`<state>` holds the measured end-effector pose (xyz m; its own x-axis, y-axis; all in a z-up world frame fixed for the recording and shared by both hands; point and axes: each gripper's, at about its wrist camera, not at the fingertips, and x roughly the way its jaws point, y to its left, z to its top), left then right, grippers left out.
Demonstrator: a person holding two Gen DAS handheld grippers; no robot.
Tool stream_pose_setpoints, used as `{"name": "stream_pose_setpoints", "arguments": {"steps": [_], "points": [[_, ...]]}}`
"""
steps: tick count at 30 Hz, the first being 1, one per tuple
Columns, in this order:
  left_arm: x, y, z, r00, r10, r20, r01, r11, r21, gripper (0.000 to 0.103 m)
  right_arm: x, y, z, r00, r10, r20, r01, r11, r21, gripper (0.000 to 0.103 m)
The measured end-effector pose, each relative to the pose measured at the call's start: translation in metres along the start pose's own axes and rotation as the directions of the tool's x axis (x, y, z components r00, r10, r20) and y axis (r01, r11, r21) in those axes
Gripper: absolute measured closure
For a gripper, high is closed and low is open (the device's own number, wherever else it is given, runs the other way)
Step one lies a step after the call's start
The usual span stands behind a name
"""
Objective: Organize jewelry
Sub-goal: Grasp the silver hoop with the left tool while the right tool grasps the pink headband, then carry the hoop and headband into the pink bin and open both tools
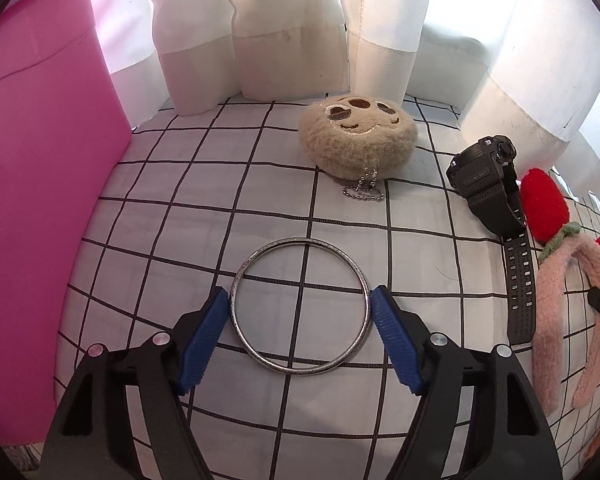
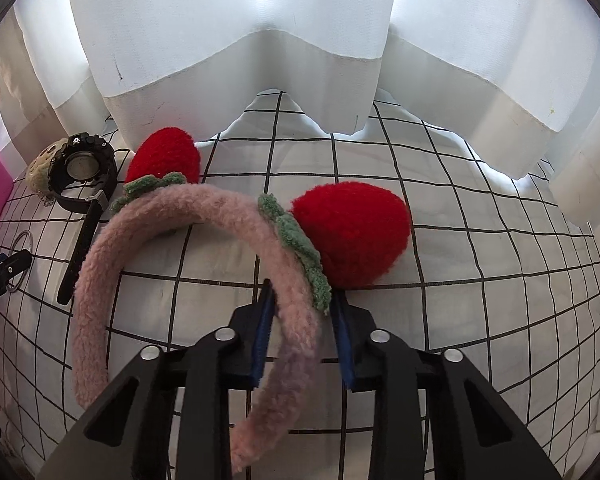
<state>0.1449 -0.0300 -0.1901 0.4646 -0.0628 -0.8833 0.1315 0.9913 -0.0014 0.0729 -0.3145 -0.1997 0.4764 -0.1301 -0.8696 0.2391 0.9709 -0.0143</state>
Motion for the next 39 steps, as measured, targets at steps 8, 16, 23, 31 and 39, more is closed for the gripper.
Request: {"name": "stream_pose_setpoints", "arguments": {"steps": [8, 16, 23, 31, 39], "points": [[-0.006, 0.005, -0.001, 1.0, -0.017, -0.012, 0.017, 1.0, 0.001, 0.033, -0.007, -0.001, -0.004, 1.0, 0.025, 0.018, -0.025, 1.0, 0.002, 0.091], [-0.021, 0.004, -0.011, 0.999, -0.045, -0.006, 0.045, 0.999, 0.016, 0.033, -0.031, 0.001, -0.012, 0.997, 0.053, 0.063, -0.054, 0.999, 0.006, 0.091], [-0.041, -0.004, -0.013, 0.998, -0.063, 0.008, 0.063, 0.997, 0.044, 0.033, -0.052, -0.001, -0.011, 0.992, 0.059, 0.109, -0.06, 0.998, 0.008, 0.091], [-0.057, -0.003, -0.008, 0.997, -0.071, 0.038, 0.069, 0.996, 0.052, 0.033, -0.076, -0.006, -0.005, 0.985, 0.066, 0.16, -0.07, 0.997, 0.025, 0.091], [-0.083, -0.003, -0.003, 0.994, -0.083, 0.075, 0.078, 0.995, 0.06, 0.033, -0.107, -0.005, 0.001, 0.973, 0.084, 0.215, -0.091, 0.996, 0.023, 0.091]]}}
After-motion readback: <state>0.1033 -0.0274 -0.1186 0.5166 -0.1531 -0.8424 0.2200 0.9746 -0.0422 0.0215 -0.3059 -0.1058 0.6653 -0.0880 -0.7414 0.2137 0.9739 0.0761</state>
